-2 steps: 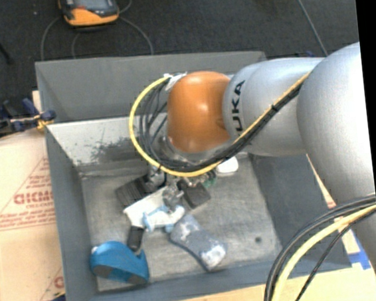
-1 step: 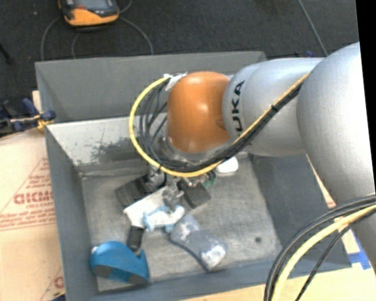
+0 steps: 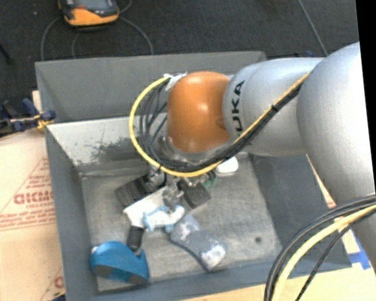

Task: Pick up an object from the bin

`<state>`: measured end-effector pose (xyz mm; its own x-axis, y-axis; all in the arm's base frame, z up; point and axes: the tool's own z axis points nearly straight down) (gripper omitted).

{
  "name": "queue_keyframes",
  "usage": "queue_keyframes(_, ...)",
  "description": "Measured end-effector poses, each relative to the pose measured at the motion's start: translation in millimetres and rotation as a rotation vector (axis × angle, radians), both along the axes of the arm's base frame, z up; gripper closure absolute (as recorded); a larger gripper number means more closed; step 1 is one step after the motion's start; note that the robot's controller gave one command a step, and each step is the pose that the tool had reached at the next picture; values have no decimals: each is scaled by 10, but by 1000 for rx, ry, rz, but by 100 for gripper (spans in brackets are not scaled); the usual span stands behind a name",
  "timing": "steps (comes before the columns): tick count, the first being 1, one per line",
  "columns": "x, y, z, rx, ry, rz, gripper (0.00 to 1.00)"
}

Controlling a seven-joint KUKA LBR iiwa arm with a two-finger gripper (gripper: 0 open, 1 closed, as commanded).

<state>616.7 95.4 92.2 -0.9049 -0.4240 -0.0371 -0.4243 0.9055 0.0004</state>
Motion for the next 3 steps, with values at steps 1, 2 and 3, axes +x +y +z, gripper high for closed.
queue_keyframes(1,1,5,26,-1,4,0,100)
queue_keyframes(2,10,5,209,-4,5,-1,100)
queue_keyframes(3,-9,-13,348,-10,17,0,100)
